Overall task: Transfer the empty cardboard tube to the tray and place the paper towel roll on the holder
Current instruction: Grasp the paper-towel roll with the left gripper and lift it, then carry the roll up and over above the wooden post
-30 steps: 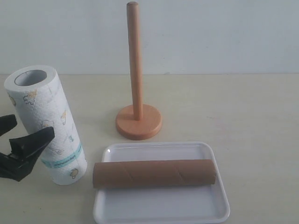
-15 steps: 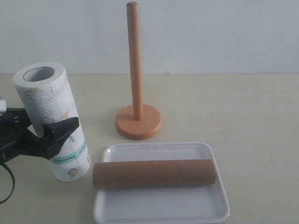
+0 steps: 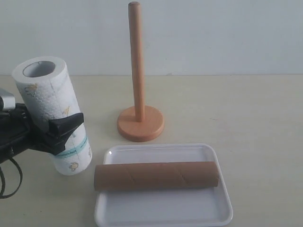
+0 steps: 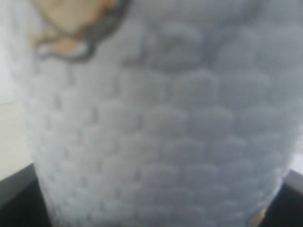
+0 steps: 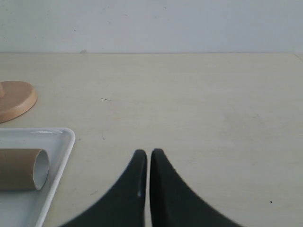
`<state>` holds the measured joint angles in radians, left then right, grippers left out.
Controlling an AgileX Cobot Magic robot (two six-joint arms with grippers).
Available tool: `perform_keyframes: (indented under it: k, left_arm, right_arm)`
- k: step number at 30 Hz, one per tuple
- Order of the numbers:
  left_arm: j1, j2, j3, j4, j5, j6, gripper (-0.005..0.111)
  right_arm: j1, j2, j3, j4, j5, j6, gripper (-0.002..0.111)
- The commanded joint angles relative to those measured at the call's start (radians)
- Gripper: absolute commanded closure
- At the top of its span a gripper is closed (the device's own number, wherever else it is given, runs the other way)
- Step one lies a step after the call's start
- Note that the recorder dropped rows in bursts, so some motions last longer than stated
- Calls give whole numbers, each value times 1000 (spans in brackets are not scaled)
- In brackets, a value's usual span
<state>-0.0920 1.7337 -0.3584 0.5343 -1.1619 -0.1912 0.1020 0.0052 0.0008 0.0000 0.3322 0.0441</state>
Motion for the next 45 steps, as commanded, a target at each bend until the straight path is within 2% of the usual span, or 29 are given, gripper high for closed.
perform_keyframes:
  k: [1, 8, 11, 14, 19, 23, 28, 32, 36, 39, 45]
  left_arm:
    - [1, -107, -5, -3, -59, -36, 103]
    - [1, -362, -23, -121, -59, -81, 103]
    - [1, -475, -96, -126, 54, -125, 103]
    - [1, -555, -205, -107, 226, -180, 103]
    - [1, -599, -419, -57, 413, -355, 103]
    - [1, -577, -617, 159, 542, -585, 103]
    - [1, -504, -835, 380, 549, -931, 103]
    - [1, -427, -993, 607, 549, -1107, 103]
    - [1, -338, -1101, 810, 452, -1328, 103]
    - [1, -290, -1140, 832, 293, -1343, 103]
    - [-3, -263, -1146, 824, 259, -1340, 103]
  right_arm:
    - [-3, -5, -1, -8, -10, -2, 106]
    - [-3, -5, -1, -8, -10, -2, 106]
    - [-3, -5, -1, -8, -10, -2, 106]
    - [-3, -5, -1, -8, -10, -2, 106]
    - [-3, -5, -1, -8, -10, -2, 106]
    - [-3, -5, -1, -8, -10, -2, 106]
    - [-3, -5, -1, -8, -10, -2, 106]
    - [-3, -5, -1, -8, -10, -2, 106]
    - [-3, -5, -1, -8, -10, -2, 106]
    - [-3, -5, -1, -8, -10, -2, 106]
    - [-3, -5, -1, -8, -10, -2, 106]
